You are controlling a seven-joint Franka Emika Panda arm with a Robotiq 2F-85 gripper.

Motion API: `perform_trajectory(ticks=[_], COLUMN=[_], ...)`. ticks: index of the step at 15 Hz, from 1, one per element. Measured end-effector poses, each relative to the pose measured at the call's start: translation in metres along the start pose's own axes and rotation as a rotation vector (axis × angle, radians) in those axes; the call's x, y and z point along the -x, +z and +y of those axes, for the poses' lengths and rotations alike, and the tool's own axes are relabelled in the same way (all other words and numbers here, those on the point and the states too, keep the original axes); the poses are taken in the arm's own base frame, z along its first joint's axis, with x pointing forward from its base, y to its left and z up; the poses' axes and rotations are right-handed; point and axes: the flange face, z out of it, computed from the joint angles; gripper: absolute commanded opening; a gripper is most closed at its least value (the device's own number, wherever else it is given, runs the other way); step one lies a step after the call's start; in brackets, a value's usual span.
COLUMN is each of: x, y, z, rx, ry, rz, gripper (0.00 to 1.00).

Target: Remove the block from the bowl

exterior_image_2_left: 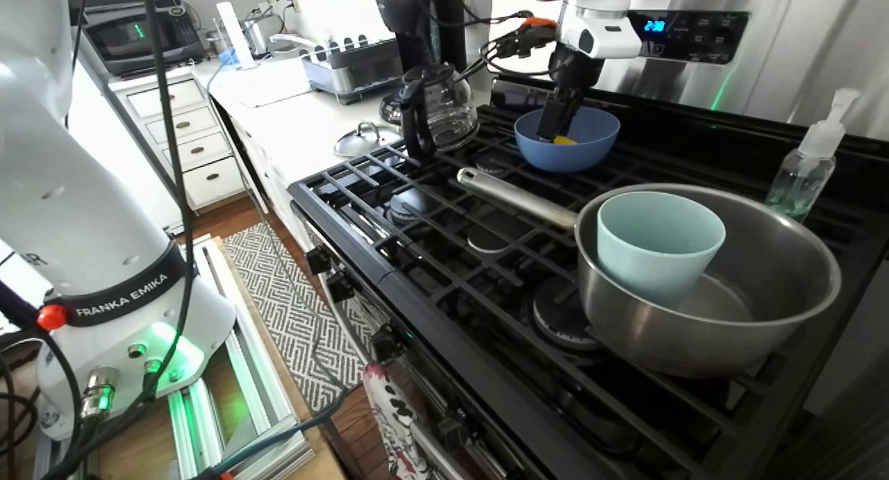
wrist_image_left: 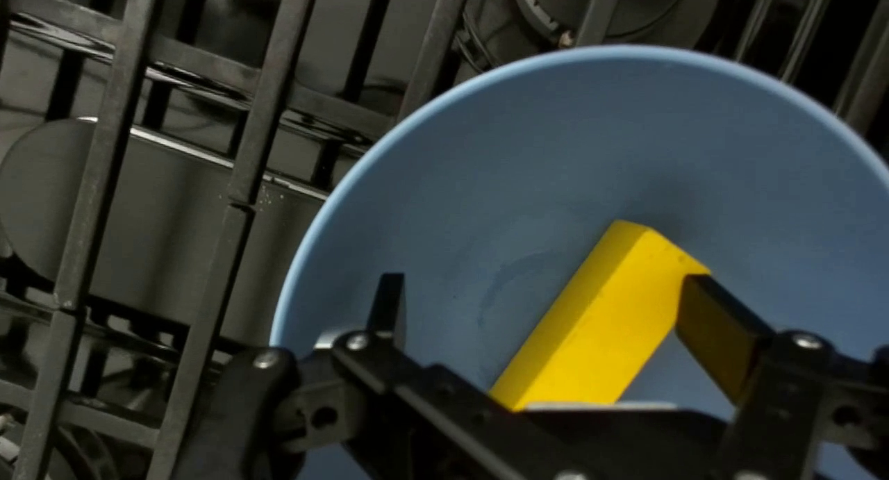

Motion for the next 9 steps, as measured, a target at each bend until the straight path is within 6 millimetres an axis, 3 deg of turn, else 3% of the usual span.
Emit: perform_trajectory(ticks=[9], x=[-0.0023], y=[-0.0003], z=[0.0013], rx=[-0.011], ry=[0.019], rz=[-0.005], gripper=[1.0])
